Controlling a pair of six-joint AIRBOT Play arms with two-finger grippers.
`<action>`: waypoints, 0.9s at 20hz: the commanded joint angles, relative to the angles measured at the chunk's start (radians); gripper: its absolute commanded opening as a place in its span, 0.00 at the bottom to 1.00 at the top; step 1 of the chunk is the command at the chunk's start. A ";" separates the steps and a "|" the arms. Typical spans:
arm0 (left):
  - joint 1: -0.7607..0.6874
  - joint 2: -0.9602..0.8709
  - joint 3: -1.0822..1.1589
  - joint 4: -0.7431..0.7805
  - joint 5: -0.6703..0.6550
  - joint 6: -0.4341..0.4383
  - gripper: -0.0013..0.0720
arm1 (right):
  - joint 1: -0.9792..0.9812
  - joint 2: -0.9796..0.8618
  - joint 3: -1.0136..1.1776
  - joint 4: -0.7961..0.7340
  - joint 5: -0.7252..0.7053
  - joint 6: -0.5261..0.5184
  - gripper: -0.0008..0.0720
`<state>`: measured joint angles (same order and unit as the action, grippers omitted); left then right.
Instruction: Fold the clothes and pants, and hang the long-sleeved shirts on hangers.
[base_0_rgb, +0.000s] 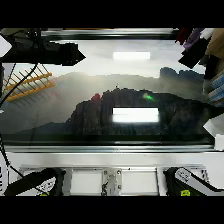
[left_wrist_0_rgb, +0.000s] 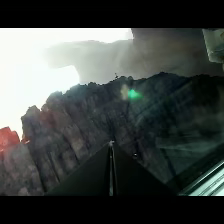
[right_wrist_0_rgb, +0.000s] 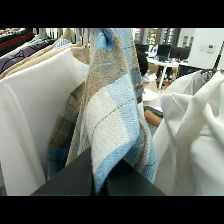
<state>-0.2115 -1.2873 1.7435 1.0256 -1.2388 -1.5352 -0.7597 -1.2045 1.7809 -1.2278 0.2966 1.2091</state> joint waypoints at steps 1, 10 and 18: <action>-0.001 0.000 0.000 0.000 -0.021 0.002 0.03 | -0.002 -0.045 0.001 -0.003 -0.130 0.003 0.03; -0.001 0.000 0.000 -0.005 -0.037 0.002 0.03 | -0.095 -0.103 0.001 -0.001 -0.194 0.027 0.03; -0.001 0.000 0.000 -0.016 -0.038 -0.011 0.03 | -0.155 -0.143 0.002 0.001 -0.192 0.096 0.03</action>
<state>-0.2119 -1.2873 1.7435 1.0172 -1.2758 -1.5364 -0.8982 -1.3289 1.7817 -1.2278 0.1017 1.2602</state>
